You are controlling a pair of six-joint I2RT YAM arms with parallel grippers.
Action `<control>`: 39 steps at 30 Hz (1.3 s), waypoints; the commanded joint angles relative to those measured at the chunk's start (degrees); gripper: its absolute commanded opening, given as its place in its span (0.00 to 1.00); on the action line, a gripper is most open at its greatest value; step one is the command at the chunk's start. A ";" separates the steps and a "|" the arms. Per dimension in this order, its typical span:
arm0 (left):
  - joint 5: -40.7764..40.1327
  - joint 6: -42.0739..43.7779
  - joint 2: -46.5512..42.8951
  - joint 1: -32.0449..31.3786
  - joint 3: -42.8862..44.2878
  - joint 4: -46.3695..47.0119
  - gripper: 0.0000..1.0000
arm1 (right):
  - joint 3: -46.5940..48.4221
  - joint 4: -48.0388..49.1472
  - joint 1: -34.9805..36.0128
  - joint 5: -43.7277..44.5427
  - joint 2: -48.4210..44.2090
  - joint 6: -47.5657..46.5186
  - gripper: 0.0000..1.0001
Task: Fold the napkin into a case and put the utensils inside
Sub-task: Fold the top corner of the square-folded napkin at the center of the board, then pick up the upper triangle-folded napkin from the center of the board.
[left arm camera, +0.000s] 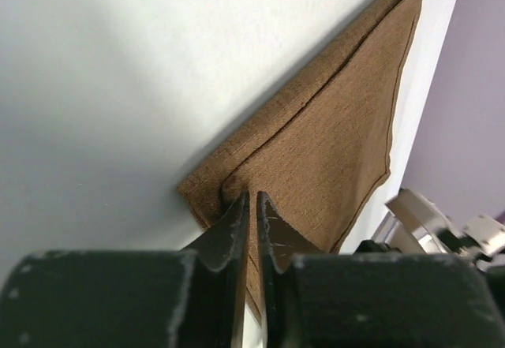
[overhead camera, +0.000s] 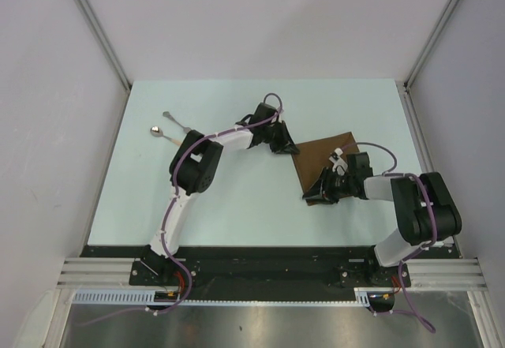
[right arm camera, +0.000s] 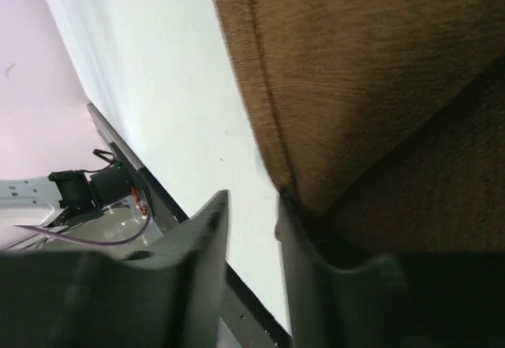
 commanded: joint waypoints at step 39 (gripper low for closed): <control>-15.51 7.06 -25.95 2.75 -5.34 -28.44 0.54 | 32.12 -42.37 28.27 57.44 2.07 -19.90 0.40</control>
